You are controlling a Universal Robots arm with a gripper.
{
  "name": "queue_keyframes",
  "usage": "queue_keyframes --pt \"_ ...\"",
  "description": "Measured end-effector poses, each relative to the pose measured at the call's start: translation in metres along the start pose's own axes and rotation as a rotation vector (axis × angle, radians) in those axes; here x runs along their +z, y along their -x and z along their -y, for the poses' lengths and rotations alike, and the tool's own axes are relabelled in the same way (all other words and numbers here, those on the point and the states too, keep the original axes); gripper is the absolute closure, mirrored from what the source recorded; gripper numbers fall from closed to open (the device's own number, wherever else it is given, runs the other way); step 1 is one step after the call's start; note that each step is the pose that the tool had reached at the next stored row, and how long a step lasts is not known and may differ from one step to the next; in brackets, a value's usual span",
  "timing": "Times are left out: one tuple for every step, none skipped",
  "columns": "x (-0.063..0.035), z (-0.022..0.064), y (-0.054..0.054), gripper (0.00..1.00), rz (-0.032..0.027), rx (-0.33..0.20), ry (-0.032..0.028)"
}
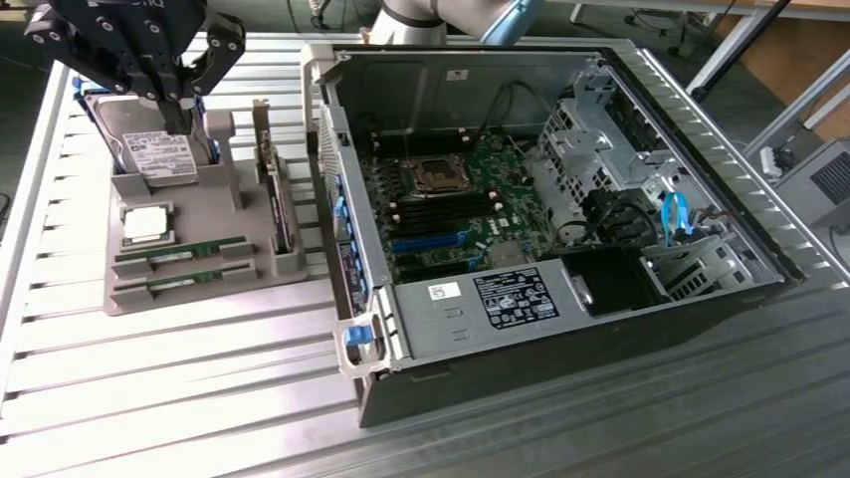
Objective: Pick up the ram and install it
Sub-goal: 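Reach for the ram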
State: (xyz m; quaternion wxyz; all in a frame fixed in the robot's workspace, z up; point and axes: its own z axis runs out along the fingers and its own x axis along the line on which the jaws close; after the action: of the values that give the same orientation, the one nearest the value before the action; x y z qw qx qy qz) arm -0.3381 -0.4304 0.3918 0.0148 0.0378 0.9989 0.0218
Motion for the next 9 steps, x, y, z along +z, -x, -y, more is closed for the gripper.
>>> queue_keyframes --pt "0.0 0.0009 0.0001 0.91 0.0 0.0 0.0" --pt "0.0 0.0016 0.0001 0.91 0.0 0.0 0.0" --pt "-0.0001 0.0024 0.0002 0.91 0.0 0.0 0.0" --pt "-0.0002 0.0028 0.0002 0.91 -0.0001 0.0 0.0" --pt "-0.0002 0.0029 0.0002 0.91 -0.0001 0.0 -0.0001" --pt "-0.0002 0.0029 0.0002 0.91 -0.0001 0.0 -0.0001" --pt "-0.0002 0.0029 0.0002 0.91 0.0 0.0 0.0" --pt "-0.0001 0.003 0.0002 0.91 0.0 0.0 0.0" --pt "-0.0001 0.003 0.0002 0.91 0.0 0.0 0.0"
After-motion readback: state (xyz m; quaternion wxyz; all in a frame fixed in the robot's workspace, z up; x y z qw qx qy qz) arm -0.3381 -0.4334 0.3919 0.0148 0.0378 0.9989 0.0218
